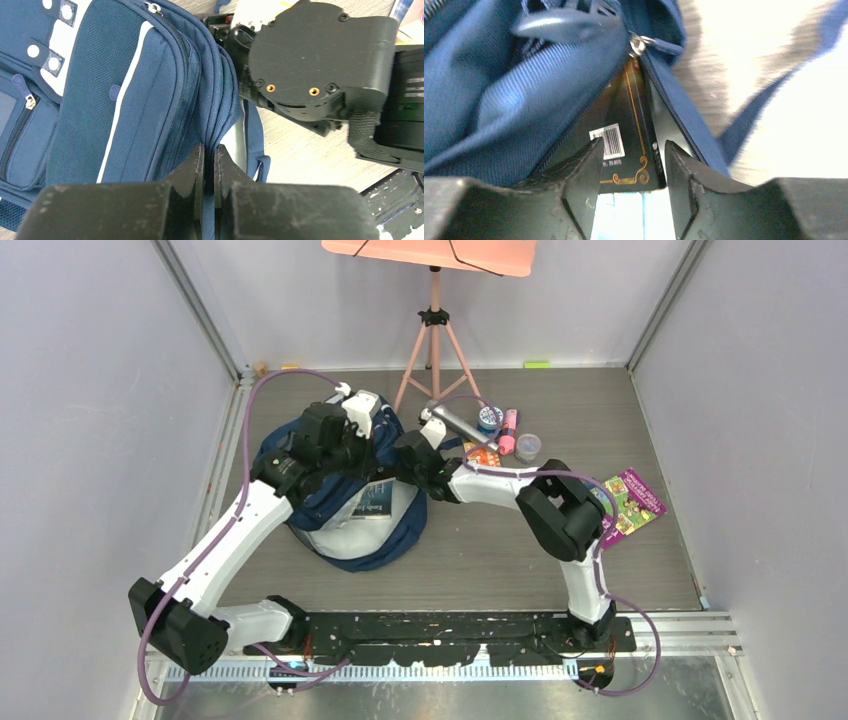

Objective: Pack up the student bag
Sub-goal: Place the book in the student bag.

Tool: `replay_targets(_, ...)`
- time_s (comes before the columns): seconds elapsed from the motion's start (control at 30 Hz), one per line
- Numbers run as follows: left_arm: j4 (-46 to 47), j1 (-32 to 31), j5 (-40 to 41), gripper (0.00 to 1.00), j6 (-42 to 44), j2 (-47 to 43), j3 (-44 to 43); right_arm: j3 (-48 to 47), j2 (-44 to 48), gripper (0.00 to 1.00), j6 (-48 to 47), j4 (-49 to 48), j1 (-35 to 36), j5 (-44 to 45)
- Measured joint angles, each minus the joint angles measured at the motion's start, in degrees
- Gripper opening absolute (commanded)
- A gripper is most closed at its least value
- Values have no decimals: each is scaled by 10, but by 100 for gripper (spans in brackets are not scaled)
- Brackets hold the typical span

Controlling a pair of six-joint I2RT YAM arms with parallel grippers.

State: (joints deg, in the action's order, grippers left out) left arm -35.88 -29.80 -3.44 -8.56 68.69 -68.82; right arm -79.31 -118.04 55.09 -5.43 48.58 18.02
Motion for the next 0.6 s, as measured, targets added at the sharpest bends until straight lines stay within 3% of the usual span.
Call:
replay_targets(0.1, -1, 0, 0, 0, 0, 0, 0, 23, 29, 66, -43, 46, 0, 5)
replay_targets(0.43, -1, 0, 0, 0, 0, 0, 0, 87, 196, 70, -159, 184, 2, 7)
replay_targets(0.6, -1, 0, 1, 0, 0, 0, 0, 105, 283, 78, -195, 282, 0, 61)
